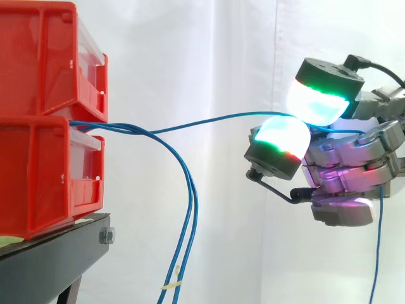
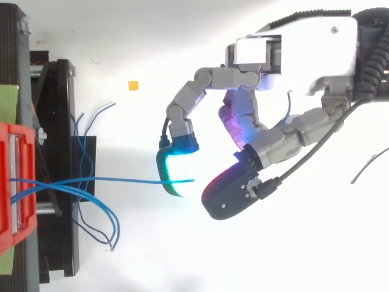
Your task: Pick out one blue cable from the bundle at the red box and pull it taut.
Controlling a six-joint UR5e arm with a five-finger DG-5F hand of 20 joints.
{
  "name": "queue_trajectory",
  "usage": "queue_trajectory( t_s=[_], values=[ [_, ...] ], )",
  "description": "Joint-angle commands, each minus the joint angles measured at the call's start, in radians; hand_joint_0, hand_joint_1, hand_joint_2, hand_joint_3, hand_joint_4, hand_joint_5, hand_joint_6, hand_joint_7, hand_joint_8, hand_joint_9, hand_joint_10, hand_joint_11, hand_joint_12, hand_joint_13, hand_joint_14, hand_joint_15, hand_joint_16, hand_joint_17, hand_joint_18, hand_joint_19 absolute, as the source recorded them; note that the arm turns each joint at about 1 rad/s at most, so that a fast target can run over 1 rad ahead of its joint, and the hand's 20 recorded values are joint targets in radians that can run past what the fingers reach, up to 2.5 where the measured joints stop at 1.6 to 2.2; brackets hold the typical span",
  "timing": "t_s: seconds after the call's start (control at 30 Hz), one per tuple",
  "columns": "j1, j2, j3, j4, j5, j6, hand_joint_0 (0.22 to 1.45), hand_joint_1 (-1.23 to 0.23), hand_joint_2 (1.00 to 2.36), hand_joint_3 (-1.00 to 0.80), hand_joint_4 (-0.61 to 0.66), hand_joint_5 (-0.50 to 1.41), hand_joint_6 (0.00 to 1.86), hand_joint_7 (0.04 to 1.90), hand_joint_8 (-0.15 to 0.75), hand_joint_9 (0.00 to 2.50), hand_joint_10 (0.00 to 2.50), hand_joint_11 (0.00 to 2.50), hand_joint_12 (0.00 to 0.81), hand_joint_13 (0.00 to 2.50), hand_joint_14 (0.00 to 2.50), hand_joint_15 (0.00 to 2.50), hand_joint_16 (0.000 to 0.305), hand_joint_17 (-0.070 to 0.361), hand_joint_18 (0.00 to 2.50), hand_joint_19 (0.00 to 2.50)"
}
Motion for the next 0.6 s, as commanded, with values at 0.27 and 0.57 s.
queue_trajectory(
  t_s=[0.27, 0.57],
  values=[
    [0.000, 0.000, 0.000, 0.000, 0.001, 0.000, 0.70, -0.82, 1.02, 0.13, -0.18, -0.12, 0.95, 1.09, 0.343, 2.00, 0.07, 2.02, 0.321, 1.60, 0.98, 1.55, 0.053, 0.119, 1.36, 1.23],
    [0.000, 0.000, 0.000, 0.000, 0.001, 0.000, 0.70, -0.83, 1.01, 0.13, -0.17, -0.11, 0.95, 1.10, 0.342, 2.01, 0.06, 2.04, 0.326, 1.60, 1.02, 1.54, 0.054, 0.123, 1.37, 1.20]
  ],
)
